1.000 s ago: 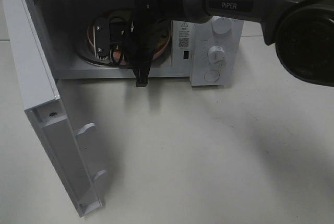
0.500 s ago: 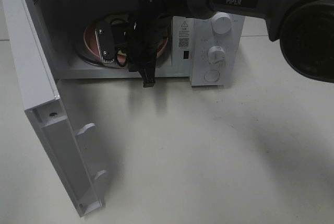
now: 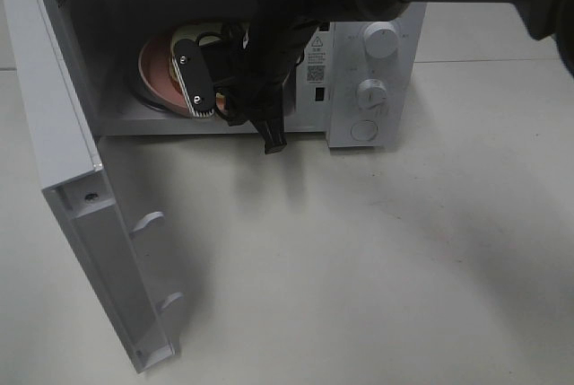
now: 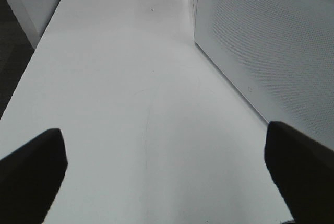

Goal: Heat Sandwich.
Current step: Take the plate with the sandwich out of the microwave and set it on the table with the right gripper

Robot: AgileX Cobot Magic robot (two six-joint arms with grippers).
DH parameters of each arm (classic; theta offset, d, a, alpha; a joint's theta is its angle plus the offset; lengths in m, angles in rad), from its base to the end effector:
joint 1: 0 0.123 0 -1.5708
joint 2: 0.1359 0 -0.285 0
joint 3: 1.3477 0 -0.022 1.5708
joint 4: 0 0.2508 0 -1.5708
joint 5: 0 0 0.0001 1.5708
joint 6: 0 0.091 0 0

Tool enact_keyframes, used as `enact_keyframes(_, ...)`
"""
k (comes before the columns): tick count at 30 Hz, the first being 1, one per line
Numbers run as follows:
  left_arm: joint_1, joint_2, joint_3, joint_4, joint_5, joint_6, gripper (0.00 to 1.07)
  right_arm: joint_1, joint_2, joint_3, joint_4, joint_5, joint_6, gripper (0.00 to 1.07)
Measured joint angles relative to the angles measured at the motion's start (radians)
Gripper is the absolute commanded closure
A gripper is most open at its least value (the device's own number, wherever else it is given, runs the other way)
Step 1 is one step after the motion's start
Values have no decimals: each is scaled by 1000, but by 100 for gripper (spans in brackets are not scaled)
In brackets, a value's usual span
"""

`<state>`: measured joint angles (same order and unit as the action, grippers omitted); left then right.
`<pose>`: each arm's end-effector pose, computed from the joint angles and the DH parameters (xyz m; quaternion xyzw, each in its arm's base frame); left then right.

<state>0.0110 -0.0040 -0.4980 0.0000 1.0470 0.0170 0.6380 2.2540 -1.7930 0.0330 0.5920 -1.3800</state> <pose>-0.0047 -0.0001 0.2778 0.0025 0.8491 0.0074 0.5282 0.4018 0.3000 0.1716 -0.8023 0.5172 -0.0960 0.2823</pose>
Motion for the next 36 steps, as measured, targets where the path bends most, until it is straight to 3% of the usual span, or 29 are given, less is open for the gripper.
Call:
enact_keyframes(17, 0, 0, 0, 0, 0, 0, 9, 5, -180, 297, 4, -127, -142, 107)
enact_keyframes(36, 0, 0, 0, 0, 0, 0, 9, 34, -368, 565, 74, -119, -195, 107)
